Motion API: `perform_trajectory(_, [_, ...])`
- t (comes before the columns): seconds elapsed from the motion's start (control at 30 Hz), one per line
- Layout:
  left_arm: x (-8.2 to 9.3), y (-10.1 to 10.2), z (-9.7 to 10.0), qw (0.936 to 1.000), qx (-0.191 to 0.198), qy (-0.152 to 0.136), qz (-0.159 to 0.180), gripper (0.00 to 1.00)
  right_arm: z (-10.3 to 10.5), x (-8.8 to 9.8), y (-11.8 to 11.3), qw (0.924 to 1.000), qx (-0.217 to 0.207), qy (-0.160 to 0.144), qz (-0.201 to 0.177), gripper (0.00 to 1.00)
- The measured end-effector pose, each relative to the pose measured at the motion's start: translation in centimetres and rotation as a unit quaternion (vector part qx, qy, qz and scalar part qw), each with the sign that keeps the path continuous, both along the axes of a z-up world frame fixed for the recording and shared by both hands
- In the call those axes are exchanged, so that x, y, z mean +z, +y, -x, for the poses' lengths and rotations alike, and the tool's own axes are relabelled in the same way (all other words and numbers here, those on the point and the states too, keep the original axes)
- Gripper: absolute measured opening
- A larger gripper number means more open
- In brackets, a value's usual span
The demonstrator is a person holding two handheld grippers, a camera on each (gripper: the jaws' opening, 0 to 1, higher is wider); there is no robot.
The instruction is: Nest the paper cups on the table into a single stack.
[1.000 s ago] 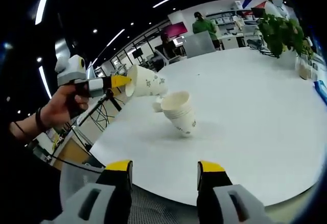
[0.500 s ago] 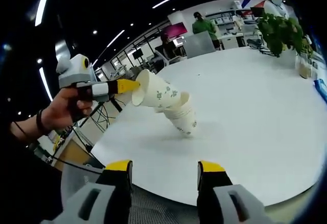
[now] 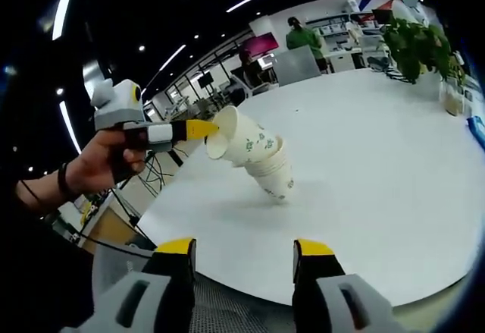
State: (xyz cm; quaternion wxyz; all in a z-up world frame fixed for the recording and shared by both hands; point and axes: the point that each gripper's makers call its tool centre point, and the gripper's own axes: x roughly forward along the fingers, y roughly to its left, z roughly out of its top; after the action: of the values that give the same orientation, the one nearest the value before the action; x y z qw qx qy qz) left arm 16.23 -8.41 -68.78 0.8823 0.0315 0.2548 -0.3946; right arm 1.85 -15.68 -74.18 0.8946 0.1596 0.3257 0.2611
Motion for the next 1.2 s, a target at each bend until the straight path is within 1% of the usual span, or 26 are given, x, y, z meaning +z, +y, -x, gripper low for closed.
perform_trajectory(0.07, [-0.5,0.1,-0.2,1.0,0.0,0.001,-0.002,0.0,0.0,0.0,0.0,1.0,0.0,0.0,-0.001,0.5])
perform_trajectory(0.27, [-0.8,0.1,-0.5,1.0,0.006,0.006,-0.005,0.01,-0.1,-0.1,0.0,1.0,0.002,0.001,0.0,0.5])
perform_trajectory(0.33, [-0.7,0.2,-0.5,0.9999,0.008,0.003,-0.009,0.01,-0.1,-0.2,0.0,1.0,0.003,0.002,0.0,0.5])
perform_trajectory(0.47, [-0.7,0.2,-1.0,0.9999,0.012,0.004,-0.005,0.02,-0.1,-0.2,0.0,1.0,0.003,0.002,0.001,0.5])
perform_trajectory(0.7, [-0.5,0.4,-0.6,0.9999,0.014,0.006,-0.006,0.02,0.0,-0.2,-0.1,1.0,0.001,0.003,0.001,0.5])
perform_trajectory(0.87, [-0.8,1.2,-0.9,0.9997,0.02,0.009,-0.009,0.03,0.0,-0.2,0.0,1.0,0.002,0.003,0.001,0.5])
perform_trajectory(1.0, [-0.8,1.6,-0.7,0.9996,0.022,0.01,-0.012,0.04,0.0,-0.2,0.0,1.0,0.004,0.004,0.002,0.5])
perform_trajectory(1.2, [-1.3,2.9,-1.1,0.9993,0.031,0.014,-0.017,0.04,0.0,-0.4,0.0,1.0,0.004,0.006,0.002,0.5])
